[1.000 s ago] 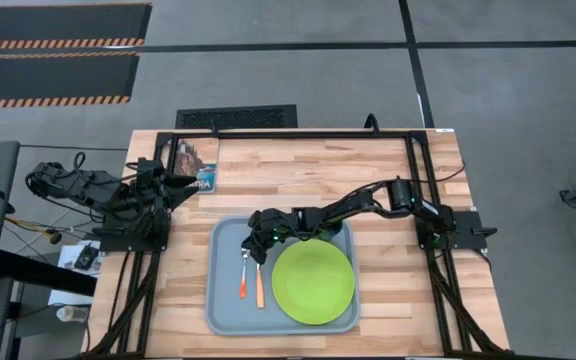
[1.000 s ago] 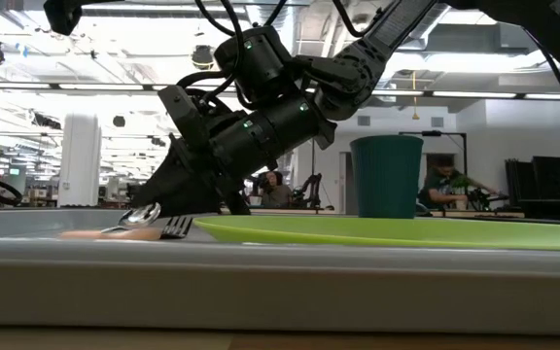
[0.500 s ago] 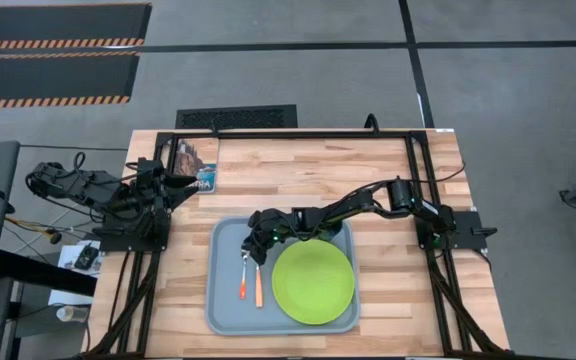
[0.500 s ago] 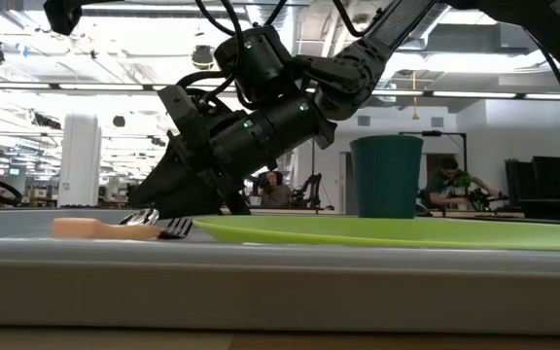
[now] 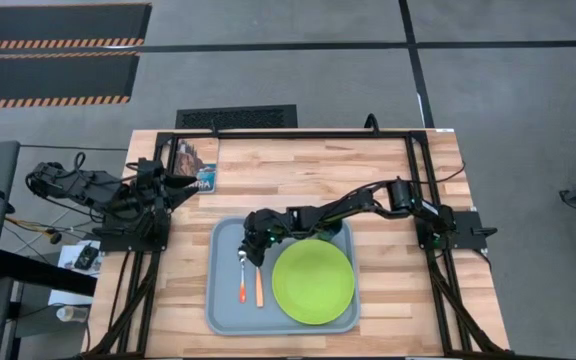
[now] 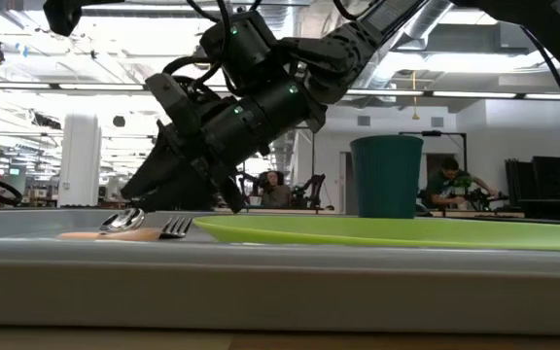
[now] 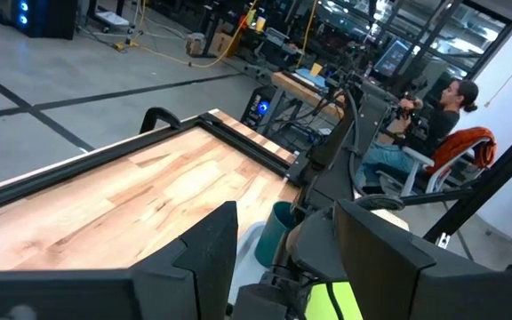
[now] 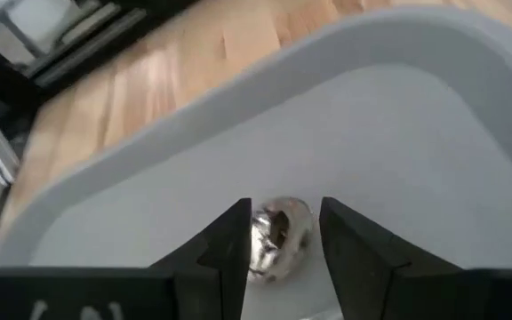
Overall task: Pick and place plate/cup/fork/spoon on tray
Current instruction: Put the orange spoon on the blue tray to the left of the yellow fork, then return to Home Position
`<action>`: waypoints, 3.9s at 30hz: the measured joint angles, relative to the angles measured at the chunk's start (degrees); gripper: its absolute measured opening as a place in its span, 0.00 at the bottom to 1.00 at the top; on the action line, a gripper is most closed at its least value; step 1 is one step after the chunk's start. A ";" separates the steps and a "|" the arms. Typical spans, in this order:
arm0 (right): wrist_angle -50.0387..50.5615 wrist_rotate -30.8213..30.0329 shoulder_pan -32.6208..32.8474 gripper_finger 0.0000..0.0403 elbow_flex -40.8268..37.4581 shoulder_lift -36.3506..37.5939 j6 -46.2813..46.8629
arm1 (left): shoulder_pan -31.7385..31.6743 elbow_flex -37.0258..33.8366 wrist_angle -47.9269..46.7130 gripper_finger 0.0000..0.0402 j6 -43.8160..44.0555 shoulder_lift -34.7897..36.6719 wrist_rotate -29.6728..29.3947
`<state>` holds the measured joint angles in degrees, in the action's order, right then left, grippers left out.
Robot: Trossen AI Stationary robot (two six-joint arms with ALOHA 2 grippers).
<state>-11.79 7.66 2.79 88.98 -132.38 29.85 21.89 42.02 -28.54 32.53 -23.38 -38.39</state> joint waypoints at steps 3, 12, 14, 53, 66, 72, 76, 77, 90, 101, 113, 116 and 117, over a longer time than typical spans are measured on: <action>1.61 0.00 -0.02 0.40 0.77 0.00 -0.40 | 0.00 0.00 -0.68 0.43 0.04 0.00 0.00; 1.63 11.01 -1.41 0.40 3.48 2.03 0.67 | -0.02 0.02 -0.61 0.43 0.09 0.02 -2.73; 2.89 12.47 -1.76 0.40 3.55 4.85 0.19 | -0.02 0.02 -0.33 0.43 0.31 0.02 -2.98; 18.90 10.50 -16.50 0.39 -20.61 68.33 -20.97 | -0.02 -1.79 -1.50 0.43 -11.35 21.97 0.85; -27.79 9.86 -15.60 0.39 -63.36 81.14 -7.97 | -0.02 -13.22 1.97 0.43 -10.75 20.95 -1.46; -45.87 10.11 -16.83 0.39 -75.16 81.13 -6.69 | -0.02 -20.92 9.86 0.43 -11.09 21.23 -1.09; -54.98 12.70 -17.98 0.39 -80.38 81.10 -2.46 | -0.02 -23.58 13.30 0.43 -11.89 22.62 0.20; -56.53 13.91 -18.87 0.39 -80.67 81.49 0.00 | -0.02 -23.80 13.21 0.43 -12.13 23.08 0.59; -24.08 11.04 -22.67 0.39 -68.83 107.13 1.82 | -0.02 -23.32 16.52 0.43 -15.23 23.17 1.97; -24.53 -18.11 7.64 0.39 -77.03 109.14 -17.90 | -0.02 -23.32 16.47 0.43 -15.34 23.17 4.68; -18.29 -3.98 10.18 0.39 -77.43 119.14 -18.74 | -0.02 -25.42 15.62 0.43 -14.89 23.15 3.13; -12.53 -3.08 7.82 0.39 -77.48 123.69 -17.89 | -0.02 -25.42 16.79 0.43 -15.46 23.15 3.07; -10.52 -3.08 7.38 0.39 -77.48 125.00 -18.09 | -0.02 -25.42 16.85 0.43 -15.78 23.15 3.08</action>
<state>-22.30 4.58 10.17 11.51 -7.38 11.76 21.87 16.60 -11.70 16.76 -0.23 -35.32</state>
